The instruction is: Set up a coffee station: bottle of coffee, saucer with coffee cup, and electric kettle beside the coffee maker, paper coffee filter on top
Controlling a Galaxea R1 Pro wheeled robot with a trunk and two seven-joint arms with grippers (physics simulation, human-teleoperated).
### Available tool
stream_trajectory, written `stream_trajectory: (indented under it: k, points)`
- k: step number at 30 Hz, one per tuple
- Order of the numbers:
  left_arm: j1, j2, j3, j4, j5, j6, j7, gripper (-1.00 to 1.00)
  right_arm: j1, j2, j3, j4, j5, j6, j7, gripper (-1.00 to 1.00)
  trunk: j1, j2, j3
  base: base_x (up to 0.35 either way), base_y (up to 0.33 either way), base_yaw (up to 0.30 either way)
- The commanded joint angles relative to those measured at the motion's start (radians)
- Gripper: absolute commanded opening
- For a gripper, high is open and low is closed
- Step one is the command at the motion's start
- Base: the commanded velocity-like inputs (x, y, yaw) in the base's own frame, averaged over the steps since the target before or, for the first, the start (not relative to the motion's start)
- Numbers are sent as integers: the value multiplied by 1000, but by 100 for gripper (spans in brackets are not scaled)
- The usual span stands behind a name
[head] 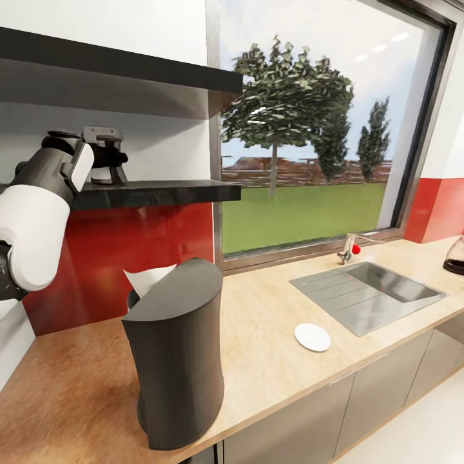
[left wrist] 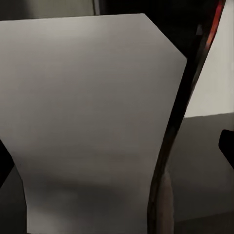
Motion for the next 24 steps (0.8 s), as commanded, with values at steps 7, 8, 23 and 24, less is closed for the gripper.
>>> stream_trajectory:
  k: [7, 8, 23, 24]
  points:
    - [7, 0, 7, -7, -6, 4, 0, 100, 0, 0, -1, 1, 7, -3, 2, 100, 0, -1, 0, 6, 0, 0]
    - [7, 0, 7, -7, -6, 4, 0, 100, 0, 0, -1, 1, 7, -3, 2, 100, 0, -1, 0, 1, 0, 0]
    - [8, 0, 7, -4, -6, 5, 1, -100, 0, 0, 0, 1, 7, -3, 2, 100, 0, -1, 0, 0, 0, 0]
    - [8, 0, 7, -6, -5, 5, 1, -100, 0, 0, 0, 1, 7, -3, 2, 100, 0, -1, 0, 0, 0, 0]
